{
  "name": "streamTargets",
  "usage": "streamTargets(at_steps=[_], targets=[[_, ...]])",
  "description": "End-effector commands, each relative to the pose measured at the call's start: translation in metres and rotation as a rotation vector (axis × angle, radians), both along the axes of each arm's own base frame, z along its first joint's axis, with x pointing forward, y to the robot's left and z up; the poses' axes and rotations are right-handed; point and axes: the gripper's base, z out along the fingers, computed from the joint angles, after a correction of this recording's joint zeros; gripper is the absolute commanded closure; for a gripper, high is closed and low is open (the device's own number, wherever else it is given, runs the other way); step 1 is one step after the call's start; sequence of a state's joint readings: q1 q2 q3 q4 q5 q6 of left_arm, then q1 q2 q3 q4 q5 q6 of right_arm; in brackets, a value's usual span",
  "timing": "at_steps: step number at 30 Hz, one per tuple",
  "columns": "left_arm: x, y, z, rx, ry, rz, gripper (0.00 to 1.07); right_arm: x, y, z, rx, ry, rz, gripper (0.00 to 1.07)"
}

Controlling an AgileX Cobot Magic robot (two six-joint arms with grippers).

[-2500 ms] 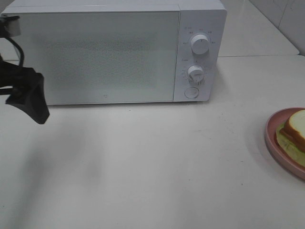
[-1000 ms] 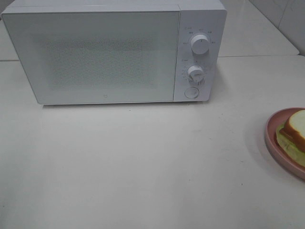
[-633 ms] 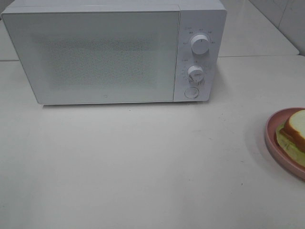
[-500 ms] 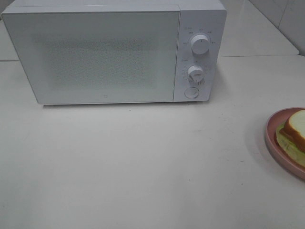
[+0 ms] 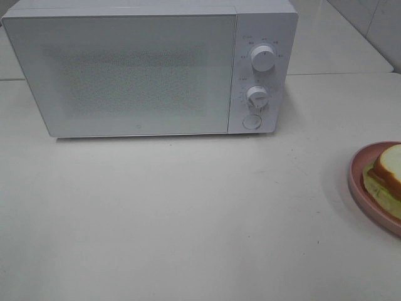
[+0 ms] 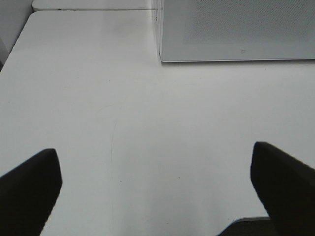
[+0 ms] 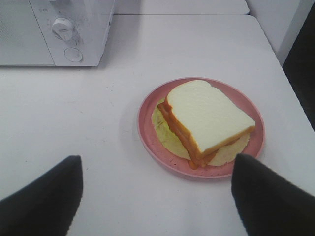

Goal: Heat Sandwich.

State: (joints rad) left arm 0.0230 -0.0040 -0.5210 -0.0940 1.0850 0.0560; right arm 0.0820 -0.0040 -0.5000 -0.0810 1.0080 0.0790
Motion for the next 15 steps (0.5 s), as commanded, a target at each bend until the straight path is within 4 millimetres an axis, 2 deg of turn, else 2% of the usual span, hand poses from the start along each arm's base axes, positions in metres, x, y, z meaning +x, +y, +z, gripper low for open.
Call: streamTargets(at_steps=[1, 15], targets=[[-0.0029, -0.0001, -0.0006, -0.005, -0.029, 0.002, 0.09, -0.0030, -0.0003, 0.0008, -0.007, -0.036, -0.006, 0.32], [-0.0029, -0.0001, -0.0006, -0.005, -0.029, 0.002, 0.09, -0.0031, -0.0004, 0.0008, -0.008, -0.037, -0.006, 0.32]])
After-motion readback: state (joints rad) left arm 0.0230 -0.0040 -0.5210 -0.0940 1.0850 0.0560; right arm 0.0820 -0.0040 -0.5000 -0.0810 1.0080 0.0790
